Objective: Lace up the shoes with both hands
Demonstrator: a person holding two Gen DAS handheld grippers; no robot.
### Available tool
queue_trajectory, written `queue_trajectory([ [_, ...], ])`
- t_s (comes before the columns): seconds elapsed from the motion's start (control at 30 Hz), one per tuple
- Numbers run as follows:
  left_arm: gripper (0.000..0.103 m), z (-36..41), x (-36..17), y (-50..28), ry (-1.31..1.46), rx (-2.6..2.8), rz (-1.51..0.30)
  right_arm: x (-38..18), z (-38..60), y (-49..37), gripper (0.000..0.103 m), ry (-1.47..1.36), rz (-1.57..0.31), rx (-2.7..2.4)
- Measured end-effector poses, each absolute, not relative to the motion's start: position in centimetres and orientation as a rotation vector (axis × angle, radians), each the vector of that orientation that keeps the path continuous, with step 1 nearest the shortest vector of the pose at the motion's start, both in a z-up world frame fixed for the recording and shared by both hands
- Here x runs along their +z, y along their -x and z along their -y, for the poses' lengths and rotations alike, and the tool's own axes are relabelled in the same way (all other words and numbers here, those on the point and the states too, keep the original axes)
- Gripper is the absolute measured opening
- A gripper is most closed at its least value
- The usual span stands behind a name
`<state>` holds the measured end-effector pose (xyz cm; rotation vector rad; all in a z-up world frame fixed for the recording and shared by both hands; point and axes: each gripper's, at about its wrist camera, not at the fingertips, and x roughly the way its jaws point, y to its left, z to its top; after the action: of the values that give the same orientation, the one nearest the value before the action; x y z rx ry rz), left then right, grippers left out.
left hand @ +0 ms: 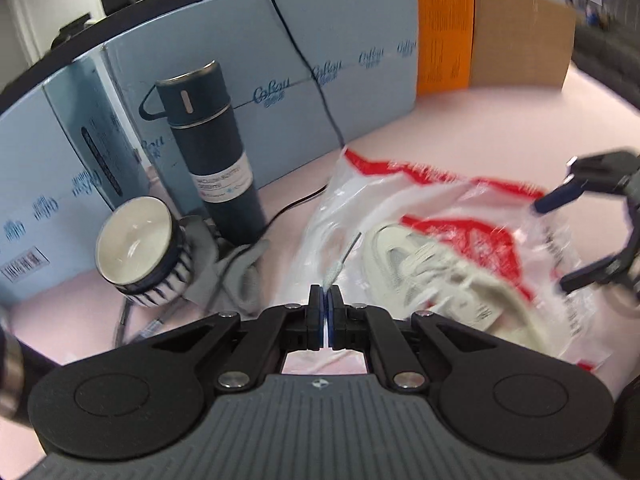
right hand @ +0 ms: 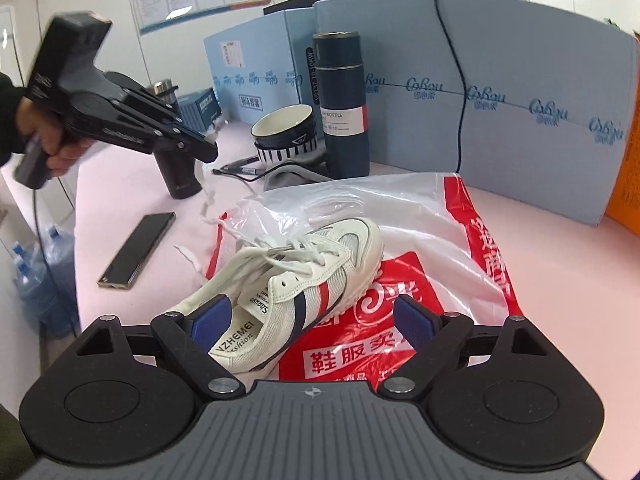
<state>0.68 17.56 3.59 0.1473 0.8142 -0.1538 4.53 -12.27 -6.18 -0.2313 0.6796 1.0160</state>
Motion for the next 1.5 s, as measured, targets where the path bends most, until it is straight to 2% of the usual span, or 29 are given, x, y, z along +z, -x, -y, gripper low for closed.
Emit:
queue_trajectory([
  [0.1,0.002,-15.7,3.4,0.4,-0.051,-0.192,-0.786,-6.6,11.0,-3.7,0.076,0.302,-0.648,1.010],
  [0.17,0.002,-14.2,2.6,1.0,-0.013,-0.225,-0.776,-7.1,10.4,-3.1,0.039,0.322,-0.642,0.995],
  [0.23,0.002,-12.8,1.9,1.4,0.010,-0.271,-0.769,-7.8,9.8,-2.6,0.033,0.331,-0.648,0.968],
  [0.57,0.002,-10.0,-1.3,0.4,0.041,-0.269,-0.796,-9.0,6.6,-0.5,0.032,0.433,-0.535,0.848],
  [0.6,0.002,-9.8,-1.5,0.2,0.037,-0.259,-0.804,-8.9,6.6,-0.7,0.030,0.417,-0.542,0.844],
  [0.63,0.002,-9.6,-1.6,0.1,0.041,-0.256,-0.810,-8.8,6.6,-1.0,0.022,0.401,-0.549,0.840],
  [0.7,0.002,-9.5,-1.8,-0.1,0.043,-0.251,-0.822,-8.7,6.6,-1.5,0.018,0.360,-0.570,0.833],
  [0.73,0.002,-9.4,-1.9,-0.1,0.042,-0.250,-0.826,-8.7,6.7,-1.7,0.016,0.331,-0.586,0.834],
  [1.1,0.002,-9.3,-2.6,0.3,0.036,-0.253,-0.831,-9.2,9.9,-4.8,0.016,-0.153,-0.785,0.823],
  [1.33,0.002,-9.4,-3.0,0.6,0.045,-0.248,-0.840,-11.6,12.7,-6.7,0.016,-0.564,-0.936,0.803],
  [1.5,0.002,-9.2,-3.0,0.7,0.030,-0.250,-0.849,-12.6,13.7,-7.0,0.016,-0.708,-0.976,0.792],
])
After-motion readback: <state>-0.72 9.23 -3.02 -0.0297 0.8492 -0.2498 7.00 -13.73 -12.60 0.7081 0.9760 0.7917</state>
